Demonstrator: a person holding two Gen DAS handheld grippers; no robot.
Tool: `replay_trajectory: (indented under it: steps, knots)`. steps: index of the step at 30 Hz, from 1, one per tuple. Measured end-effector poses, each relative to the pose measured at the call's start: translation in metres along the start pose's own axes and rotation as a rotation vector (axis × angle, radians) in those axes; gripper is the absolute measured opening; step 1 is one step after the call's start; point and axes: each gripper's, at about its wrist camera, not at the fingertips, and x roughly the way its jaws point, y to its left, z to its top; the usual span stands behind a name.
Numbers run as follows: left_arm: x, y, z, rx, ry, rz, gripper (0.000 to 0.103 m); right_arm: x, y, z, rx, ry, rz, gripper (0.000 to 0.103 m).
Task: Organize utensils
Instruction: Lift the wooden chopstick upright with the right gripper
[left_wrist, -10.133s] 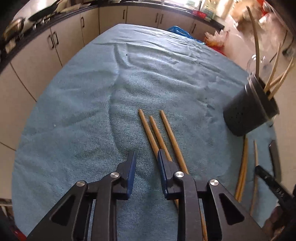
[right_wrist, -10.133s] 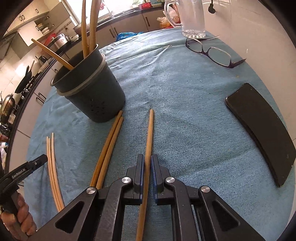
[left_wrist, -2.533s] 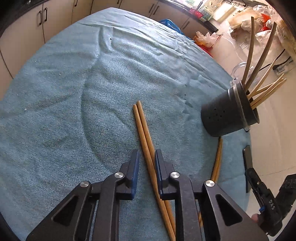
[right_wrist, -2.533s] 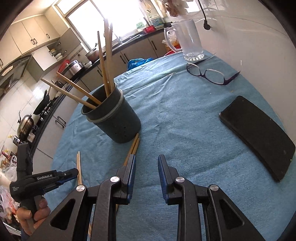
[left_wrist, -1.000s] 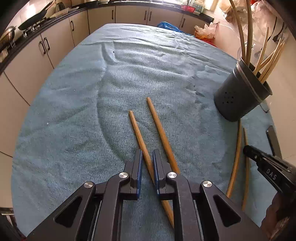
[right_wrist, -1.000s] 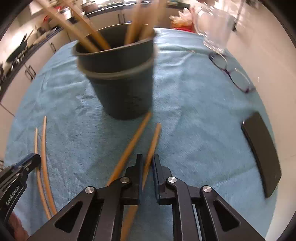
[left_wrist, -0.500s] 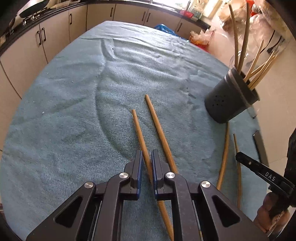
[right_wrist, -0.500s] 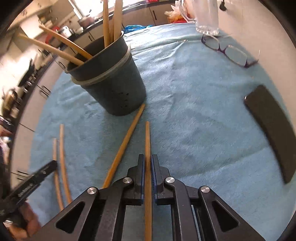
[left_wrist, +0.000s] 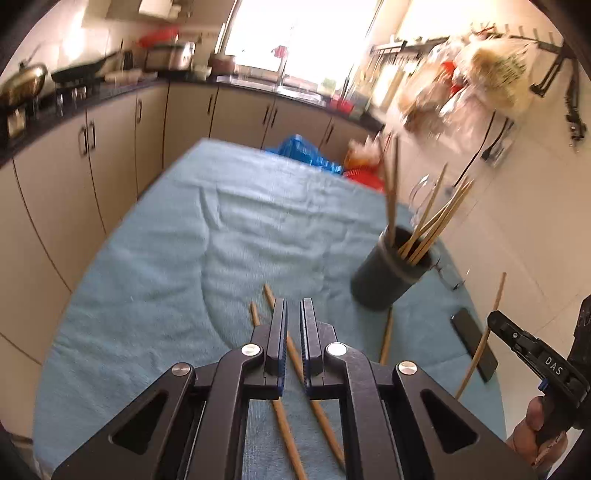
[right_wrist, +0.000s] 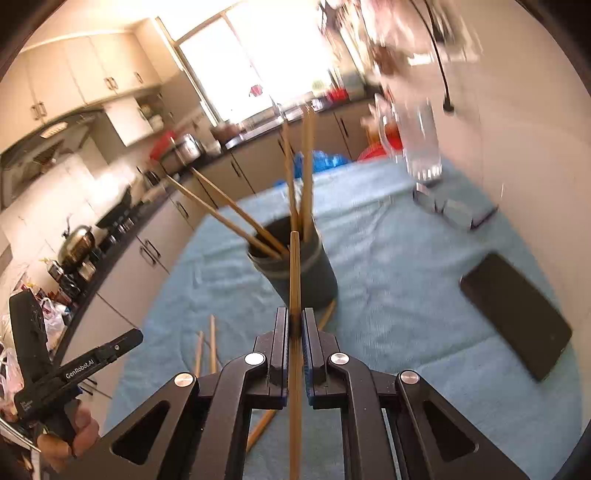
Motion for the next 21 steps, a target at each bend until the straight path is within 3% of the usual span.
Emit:
replay_trajectory:
  steps: [5,8,11,13,16,21]
  knots:
    - [-0.016,-0.015,0.004,0.039,-0.046,-0.014,0.006,-0.011,0.012,0.005,-0.032,-0.07,0.0,0.007]
    - [-0.015,-0.019,0.003,0.054,-0.021,-0.02,0.006,-0.01,0.011,0.005,-0.035,-0.071,0.004,0.007]
    - [0.007,-0.013,0.002,0.021,0.113,0.01,0.011,-0.003,0.009,0.003,-0.03,-0.065,0.005,0.007]
    - [0.028,-0.004,-0.004,-0.007,0.206,0.034,0.023,-0.001,0.007,0.003,-0.022,-0.064,0.009,0.007]
    - [0.06,0.008,-0.014,-0.058,0.323,0.036,0.023,0.001,0.005,0.003,-0.021,-0.06,0.016,0.007]
    - [0.094,0.019,-0.023,-0.093,0.409,0.104,0.022,0.001,0.004,0.003,-0.023,-0.061,0.032,0.007]
